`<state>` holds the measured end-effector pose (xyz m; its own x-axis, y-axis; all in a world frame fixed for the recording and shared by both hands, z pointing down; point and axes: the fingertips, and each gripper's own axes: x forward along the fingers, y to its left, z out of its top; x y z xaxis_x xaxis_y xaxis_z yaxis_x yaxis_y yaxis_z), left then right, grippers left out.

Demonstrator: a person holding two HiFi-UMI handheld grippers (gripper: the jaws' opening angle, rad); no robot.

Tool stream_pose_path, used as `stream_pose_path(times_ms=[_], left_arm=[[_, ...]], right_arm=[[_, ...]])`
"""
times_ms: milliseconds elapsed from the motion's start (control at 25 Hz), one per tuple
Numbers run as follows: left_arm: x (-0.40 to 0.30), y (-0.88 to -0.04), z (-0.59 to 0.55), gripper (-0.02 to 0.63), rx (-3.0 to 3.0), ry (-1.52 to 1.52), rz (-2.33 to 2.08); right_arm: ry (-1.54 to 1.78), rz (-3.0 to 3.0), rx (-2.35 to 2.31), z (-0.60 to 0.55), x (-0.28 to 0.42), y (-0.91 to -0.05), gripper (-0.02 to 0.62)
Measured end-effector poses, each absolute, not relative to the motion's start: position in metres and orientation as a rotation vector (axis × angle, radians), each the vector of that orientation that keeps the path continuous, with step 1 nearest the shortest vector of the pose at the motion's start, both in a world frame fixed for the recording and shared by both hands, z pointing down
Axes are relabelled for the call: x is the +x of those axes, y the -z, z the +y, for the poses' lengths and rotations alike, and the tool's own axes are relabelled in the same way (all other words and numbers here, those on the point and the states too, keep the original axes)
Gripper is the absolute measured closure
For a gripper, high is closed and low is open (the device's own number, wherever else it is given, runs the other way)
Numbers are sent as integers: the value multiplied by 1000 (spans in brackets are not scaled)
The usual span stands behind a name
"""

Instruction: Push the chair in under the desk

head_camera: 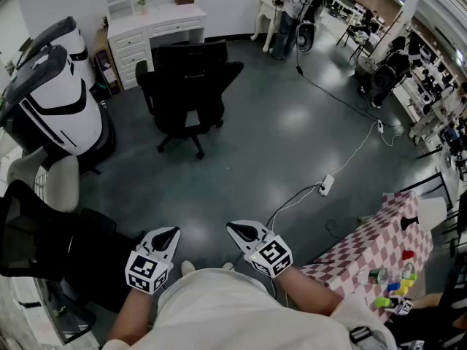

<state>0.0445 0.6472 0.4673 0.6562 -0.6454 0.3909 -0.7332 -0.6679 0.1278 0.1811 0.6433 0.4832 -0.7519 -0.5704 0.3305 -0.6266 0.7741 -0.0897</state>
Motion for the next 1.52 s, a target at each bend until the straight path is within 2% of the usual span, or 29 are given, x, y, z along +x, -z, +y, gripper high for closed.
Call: stream_pose_path(times_ms=[880, 920, 1000, 1040, 1080, 1520], left_arm=[[84, -471, 673, 611, 2581, -504, -1148], [85, -471, 671, 607, 2579, -513, -1158], [88, -472, 666, 497, 2573, -540, -1177], [89, -472, 665, 477, 2569, -550, -1186], [90, -472, 665, 476, 2565, -556, -1197], [95, -474, 656, 462, 2499, -575, -1306]], right_arm=[[-241, -2701, 892, 668, 223, -482, 592], [-232, -2704, 893, 666, 225, -481, 592], [-211, -2702, 900, 662, 231, -479, 522], [-202, -2697, 906, 660, 234, -478, 493], [-197, -2695, 911, 659, 237, -478, 477], [-183, -2686, 950, 635, 276, -486, 477]])
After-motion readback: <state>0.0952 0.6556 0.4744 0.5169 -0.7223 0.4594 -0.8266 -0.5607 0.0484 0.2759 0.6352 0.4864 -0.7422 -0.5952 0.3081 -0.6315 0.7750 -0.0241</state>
